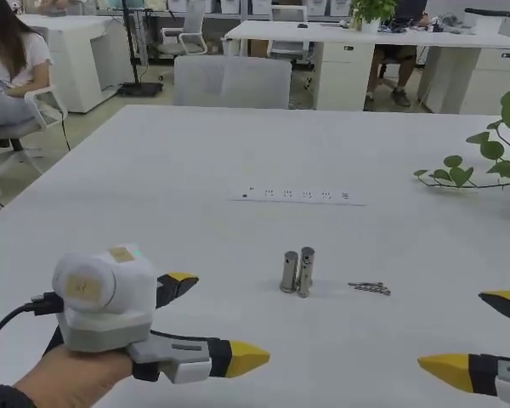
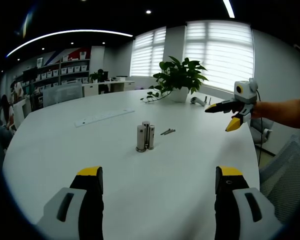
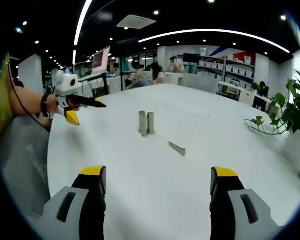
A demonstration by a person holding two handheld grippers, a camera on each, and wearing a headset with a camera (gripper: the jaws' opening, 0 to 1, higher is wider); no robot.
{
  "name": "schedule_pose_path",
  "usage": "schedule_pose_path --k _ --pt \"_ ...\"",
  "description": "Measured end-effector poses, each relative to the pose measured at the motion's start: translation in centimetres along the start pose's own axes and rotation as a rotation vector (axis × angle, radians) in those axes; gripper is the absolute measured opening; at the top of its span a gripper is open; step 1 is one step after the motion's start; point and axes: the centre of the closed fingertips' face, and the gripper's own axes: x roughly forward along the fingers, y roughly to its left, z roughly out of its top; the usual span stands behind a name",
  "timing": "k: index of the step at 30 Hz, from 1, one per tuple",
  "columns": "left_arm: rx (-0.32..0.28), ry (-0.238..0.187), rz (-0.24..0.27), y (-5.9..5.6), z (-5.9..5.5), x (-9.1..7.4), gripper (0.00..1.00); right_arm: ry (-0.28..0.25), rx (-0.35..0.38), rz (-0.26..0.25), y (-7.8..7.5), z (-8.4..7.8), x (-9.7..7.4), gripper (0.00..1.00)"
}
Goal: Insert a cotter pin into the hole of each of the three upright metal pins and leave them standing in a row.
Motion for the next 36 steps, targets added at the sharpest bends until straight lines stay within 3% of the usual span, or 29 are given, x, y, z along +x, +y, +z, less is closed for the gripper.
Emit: schedule_pose_path --k 36 --pt "0.005 -0.002 -0.012 -0.27 0.14 0.06 0.92 0.013 -0.02 0.018 0.25 0.35 0.53 0.84"
